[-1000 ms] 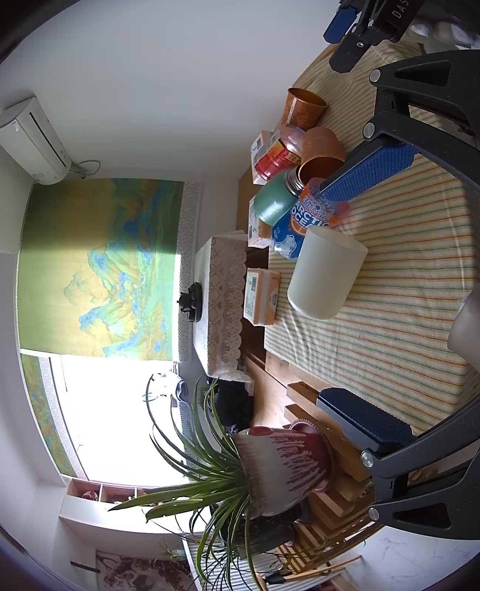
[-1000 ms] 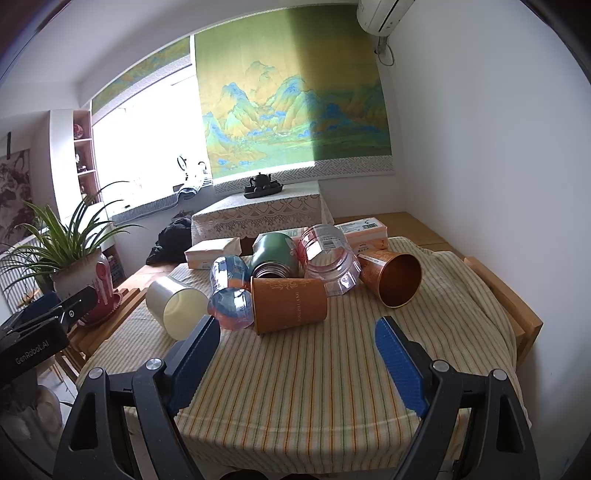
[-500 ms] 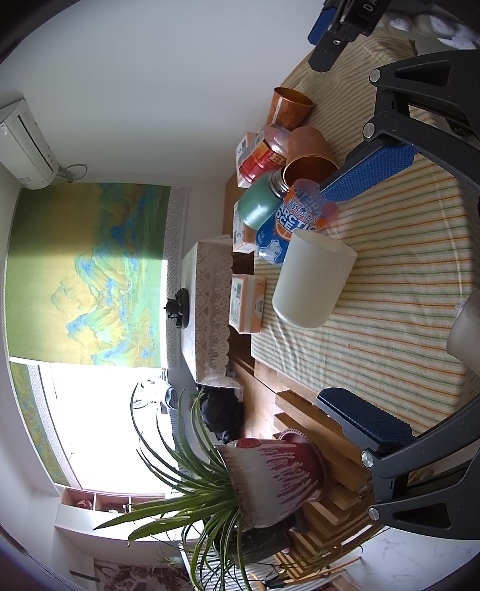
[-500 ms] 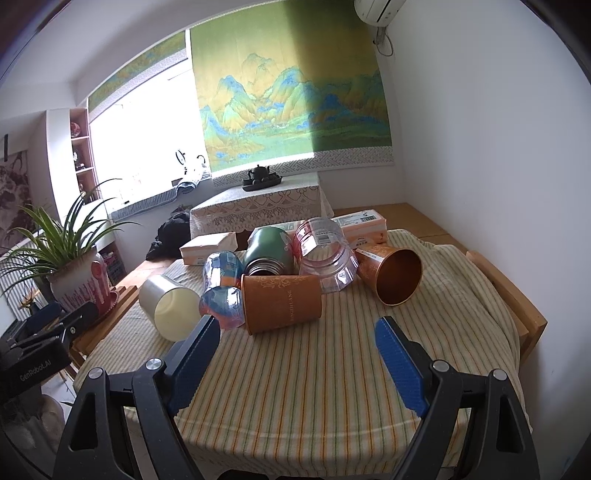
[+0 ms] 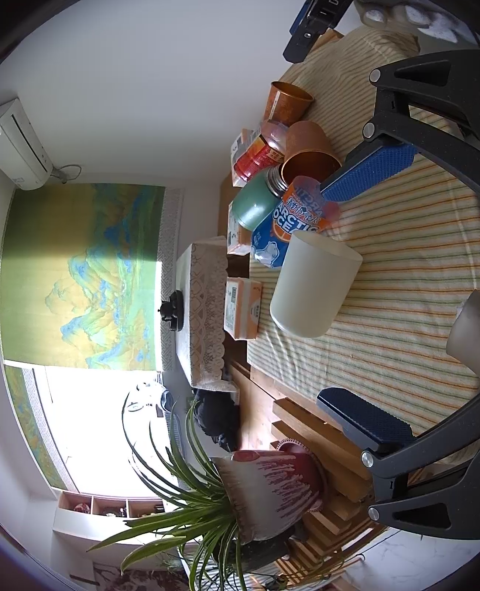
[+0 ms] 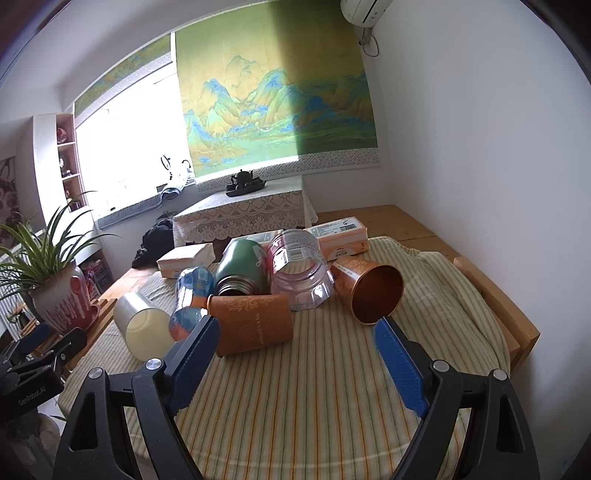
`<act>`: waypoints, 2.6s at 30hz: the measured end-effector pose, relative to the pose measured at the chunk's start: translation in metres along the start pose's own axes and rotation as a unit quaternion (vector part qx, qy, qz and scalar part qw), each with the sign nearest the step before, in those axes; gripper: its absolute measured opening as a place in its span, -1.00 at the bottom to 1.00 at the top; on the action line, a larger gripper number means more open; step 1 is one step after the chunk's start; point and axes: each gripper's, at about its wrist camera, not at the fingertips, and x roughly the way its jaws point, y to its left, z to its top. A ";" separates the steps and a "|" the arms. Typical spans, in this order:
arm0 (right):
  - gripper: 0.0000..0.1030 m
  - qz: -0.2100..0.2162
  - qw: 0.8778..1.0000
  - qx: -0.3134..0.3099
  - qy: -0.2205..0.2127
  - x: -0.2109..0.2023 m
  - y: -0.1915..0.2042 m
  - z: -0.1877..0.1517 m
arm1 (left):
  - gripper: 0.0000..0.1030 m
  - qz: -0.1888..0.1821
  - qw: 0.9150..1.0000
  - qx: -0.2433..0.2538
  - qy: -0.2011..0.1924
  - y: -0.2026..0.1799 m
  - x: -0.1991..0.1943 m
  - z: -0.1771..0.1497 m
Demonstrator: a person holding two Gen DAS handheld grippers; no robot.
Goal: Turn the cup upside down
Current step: 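Move the right gripper to the red snack tub and close on it, then lift the red tub with the right gripper toward the left gripper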
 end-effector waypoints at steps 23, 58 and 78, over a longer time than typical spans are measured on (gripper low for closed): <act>0.61 0.060 0.982 -0.068 0.165 0.132 -0.014 0.106 | 0.99 0.019 1.000 -0.002 0.022 0.016 0.033 0.011; 0.47 0.082 0.927 -0.092 0.354 0.256 0.003 0.121 | 0.99 0.019 0.999 -0.012 0.036 0.037 0.051 0.008; 0.47 0.176 0.932 -0.149 0.279 0.103 0.036 0.127 | 0.99 0.005 1.000 -0.012 0.027 0.030 0.013 0.011</act>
